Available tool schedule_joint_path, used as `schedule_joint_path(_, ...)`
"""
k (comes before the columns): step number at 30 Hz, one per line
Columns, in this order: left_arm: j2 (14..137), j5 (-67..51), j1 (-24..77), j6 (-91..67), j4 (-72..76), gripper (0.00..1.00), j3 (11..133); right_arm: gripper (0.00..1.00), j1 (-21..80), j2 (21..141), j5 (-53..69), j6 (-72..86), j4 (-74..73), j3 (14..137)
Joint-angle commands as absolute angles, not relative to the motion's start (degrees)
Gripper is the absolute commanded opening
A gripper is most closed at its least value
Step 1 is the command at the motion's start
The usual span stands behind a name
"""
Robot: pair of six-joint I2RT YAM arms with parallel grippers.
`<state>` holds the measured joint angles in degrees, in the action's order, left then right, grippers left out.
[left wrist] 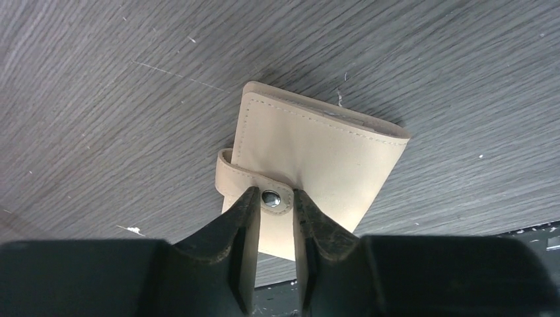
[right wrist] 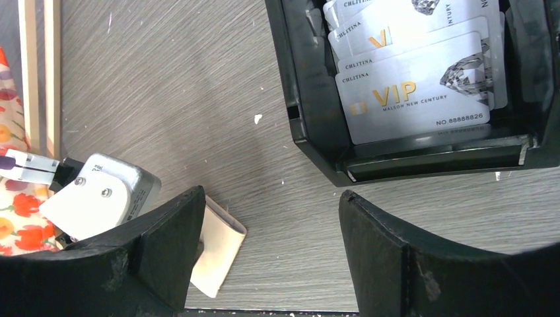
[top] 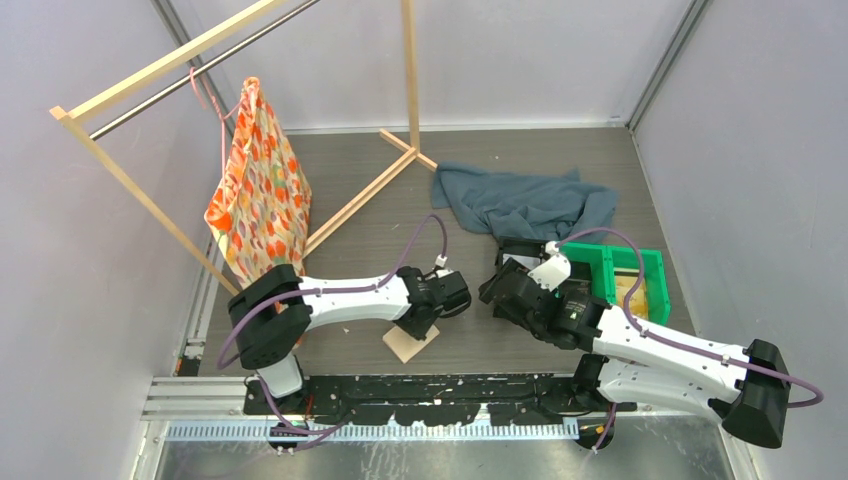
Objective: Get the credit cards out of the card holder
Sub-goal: Open the card holder at the center of the board.
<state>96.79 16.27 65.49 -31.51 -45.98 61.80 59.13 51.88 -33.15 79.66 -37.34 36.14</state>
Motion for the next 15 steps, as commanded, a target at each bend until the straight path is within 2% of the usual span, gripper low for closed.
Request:
schedule_joint_path(1, 98.01, 21.06, 65.35, -29.90, -47.13, 0.20, 62.85, 0.79, 59.28, 52.14, -33.35, 78.67, -34.32, 38.24)
schedule_joint_path(5, 98.21, 22.64, 65.24, -28.98, -47.80, 0.02, 63.55, 0.79, 59.22, 54.08, -32.49, 76.12, -34.06, 40.79)
schedule_joint_path(15, 93.11, 19.31, 63.13, -28.20, -49.31, 0.01, 66.54, 0.80, 58.87, 54.69, -32.56, 74.58, -33.01, 42.98)
